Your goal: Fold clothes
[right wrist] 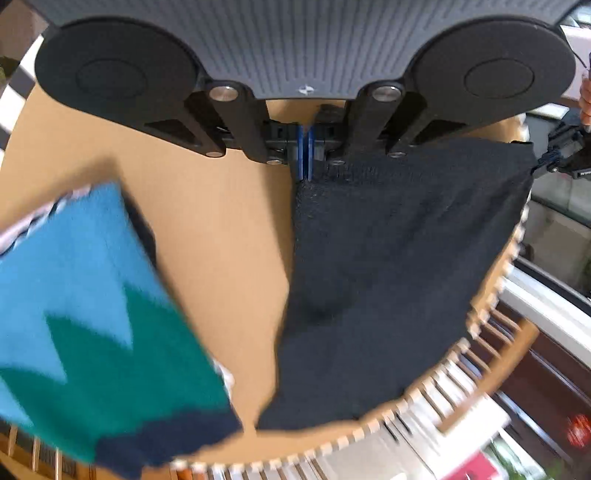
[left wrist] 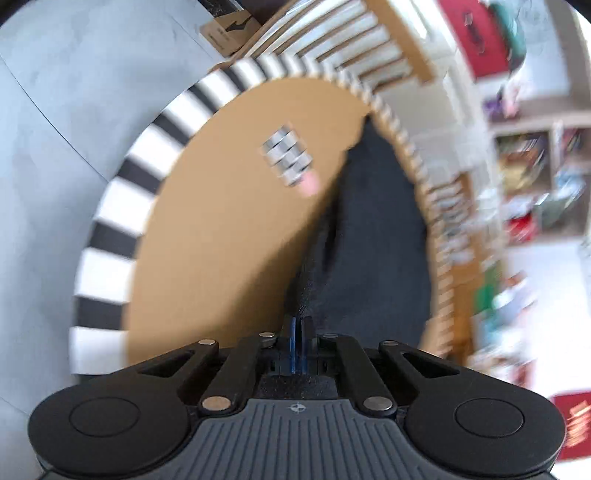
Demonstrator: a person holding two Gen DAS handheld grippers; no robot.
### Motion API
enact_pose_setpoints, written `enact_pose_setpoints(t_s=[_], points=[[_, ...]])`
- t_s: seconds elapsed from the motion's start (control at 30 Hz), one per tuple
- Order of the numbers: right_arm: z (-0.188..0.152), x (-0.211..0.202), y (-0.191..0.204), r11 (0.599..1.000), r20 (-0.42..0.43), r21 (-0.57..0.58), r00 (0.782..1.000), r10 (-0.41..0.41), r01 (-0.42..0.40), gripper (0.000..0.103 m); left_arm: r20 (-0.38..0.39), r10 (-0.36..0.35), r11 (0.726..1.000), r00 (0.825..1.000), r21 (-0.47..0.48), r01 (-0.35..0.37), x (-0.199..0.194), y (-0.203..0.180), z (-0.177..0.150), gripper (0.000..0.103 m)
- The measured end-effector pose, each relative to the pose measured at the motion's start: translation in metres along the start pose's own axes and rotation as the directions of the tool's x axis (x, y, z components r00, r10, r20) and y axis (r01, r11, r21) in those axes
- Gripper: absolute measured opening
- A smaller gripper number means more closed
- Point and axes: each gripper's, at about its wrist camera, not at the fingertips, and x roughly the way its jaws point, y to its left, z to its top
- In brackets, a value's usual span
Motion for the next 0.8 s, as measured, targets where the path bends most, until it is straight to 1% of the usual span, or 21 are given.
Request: enact_pose_setpoints(t_s=[0.03,0.07,0.1,0.13,0.17,0.2,0.27,0.3,0.33,0.37,0.43,0.47,0.57,0.6,0.63,0.67,0.7,0.73,0.77,0.8], points=[[-0.002,0.005,-0.001,0.999,-0.020,0.035,1.000,0.021,-0.020,0.004,0.005,0.032,0.998,0.999,0.050,-0.032,0.004,-0.002,-0.006,0.003],[-0.004,0.007,-0.001,0.999,-0.022,0.049,1.000,0.022,-0.021,0.006,0.018,0.047,0.994,0.999,0.099,-0.049,0.005,-0.006,-0.009,0.004],[-0.006,0.006,-0.001,0.999,-0.005,0.042,1.000,0.002,-0.002,0.010,0.035,0.058,0.987,0.998,0.149,-0.063,0.005,-0.010,-0.013,0.006],[-0.009,0.005,0.001,1.000,0.015,0.017,1.000,-0.025,0.025,0.018,0.061,0.079,0.973,0.995,0.214,-0.091,0.004,-0.015,-0.017,0.010],[-0.012,0.002,0.002,0.998,0.038,-0.028,0.998,-0.059,0.060,0.028,0.095,0.106,0.948,0.990,0.290,-0.129,0.001,-0.021,-0.021,0.025],[-0.016,-0.001,0.003,0.993,0.056,-0.073,0.995,-0.085,0.089,0.044,0.128,0.128,0.920,0.983,0.356,-0.166,-0.003,-0.026,-0.025,0.037],[-0.026,-0.006,0.006,0.974,0.081,-0.188,0.990,-0.114,0.127,0.045,0.188,0.160,0.853,0.969,0.468,-0.231,-0.010,-0.034,-0.036,0.043],[-0.032,-0.008,0.010,0.955,0.091,-0.258,0.988,-0.124,0.144,0.045,0.211,0.169,0.816,0.963,0.518,-0.257,-0.015,-0.037,-0.044,0.045],[-0.039,-0.008,0.015,0.931,0.099,-0.328,0.986,-0.133,0.159,0.045,0.218,0.167,0.788,0.961,0.556,-0.263,-0.017,-0.040,-0.053,0.047],[-0.045,-0.006,0.020,0.902,0.107,-0.398,0.985,-0.138,0.170,0.045,0.213,0.160,0.768,0.964,0.587,-0.257,-0.019,-0.044,-0.061,0.049],[-0.059,-0.002,0.028,0.836,0.109,-0.518,0.983,-0.144,0.180,0.044,0.193,0.146,0.725,0.970,0.646,-0.238,-0.021,-0.049,-0.078,0.050],[-0.066,0.001,0.032,0.799,0.111,-0.572,0.983,-0.148,0.185,0.044,0.178,0.146,0.699,0.973,0.678,-0.229,-0.021,-0.050,-0.086,0.050],[-0.082,0.010,0.046,0.695,0.135,-0.688,0.978,-0.161,0.210,0.044,0.164,0.167,0.604,0.972,0.763,-0.233,-0.008,-0.059,-0.109,0.051],[-0.085,0.015,0.049,0.660,0.152,-0.716,0.973,-0.171,0.228,0.043,0.156,0.168,0.583,0.973,0.781,-0.225,-0.004,-0.061,-0.115,0.051],[-0.087,0.019,0.052,0.630,0.175,-0.738,0.970,-0.169,0.242,0.039,0.149,0.168,0.568,0.974,0.793,-0.219,-0.002,-0.063,-0.121,0.051],[-0.085,0.021,0.054,0.615,0.190,-0.748,0.968,-0.163,0.250,0.036,0.143,0.166,0.556,0.976,0.804,-0.213,0.000,-0.064,-0.126,0.051],[-0.080,0.023,0.055,0.618,0.188,-0.745,0.968,-0.167,0.251,0.018,0.137,0.162,0.547,0.977,0.812,-0.204,0.005,-0.066,-0.130,0.052],[-0.073,0.024,0.056,0.641,0.178,-0.728,0.970,-0.167,0.244,0.004,0.129,0.153,0.543,0.980,0.817,-0.193,0.007,-0.069,-0.133,0.052],[-0.064,0.021,0.055,0.693,0.161,-0.688,0.976,-0.145,0.216,0.004,0.117,0.134,0.541,0.984,0.823,-0.172,0.008,-0.073,-0.136,0.052],[-0.054,0.015,0.053,0.759,0.142,-0.629,0.984,-0.105,0.172,0.004,0.104,0.110,0.539,0.989,0.829,-0.147,0.011,-0.078,-0.138,0.053]])
